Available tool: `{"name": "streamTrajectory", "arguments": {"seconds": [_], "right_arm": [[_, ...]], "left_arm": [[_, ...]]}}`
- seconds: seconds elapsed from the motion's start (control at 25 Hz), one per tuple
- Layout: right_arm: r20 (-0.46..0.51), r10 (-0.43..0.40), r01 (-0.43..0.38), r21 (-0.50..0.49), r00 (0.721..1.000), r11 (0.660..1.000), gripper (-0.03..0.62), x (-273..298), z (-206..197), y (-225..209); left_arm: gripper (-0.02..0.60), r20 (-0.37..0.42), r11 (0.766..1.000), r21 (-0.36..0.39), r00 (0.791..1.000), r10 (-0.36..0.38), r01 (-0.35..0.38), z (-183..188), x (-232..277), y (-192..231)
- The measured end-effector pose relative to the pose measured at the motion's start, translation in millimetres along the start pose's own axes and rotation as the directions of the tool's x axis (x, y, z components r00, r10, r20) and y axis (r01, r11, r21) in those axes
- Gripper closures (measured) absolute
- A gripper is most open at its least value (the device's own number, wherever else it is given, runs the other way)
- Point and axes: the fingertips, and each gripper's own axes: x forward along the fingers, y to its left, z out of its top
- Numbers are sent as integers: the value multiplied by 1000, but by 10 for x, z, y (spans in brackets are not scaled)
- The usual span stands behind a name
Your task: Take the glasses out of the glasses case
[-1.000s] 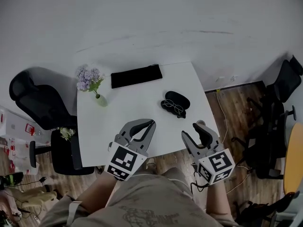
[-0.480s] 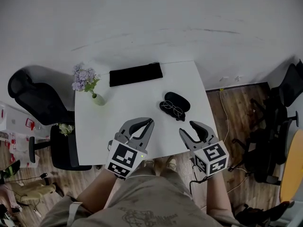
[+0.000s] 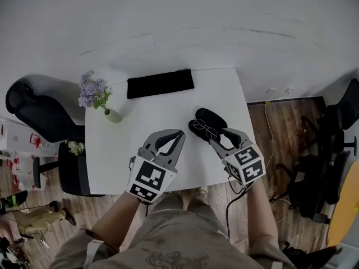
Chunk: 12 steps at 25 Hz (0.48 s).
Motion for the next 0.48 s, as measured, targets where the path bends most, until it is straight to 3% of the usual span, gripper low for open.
{"name": "streamTrajectory", "arguments": {"seconds": [0.48], "right_arm": [[-164,89,-89,9,982,996,375,951,-503,-253]], "left_arm": [[560,-96,999,-45,995,-9,5,-437,531,221]]}}
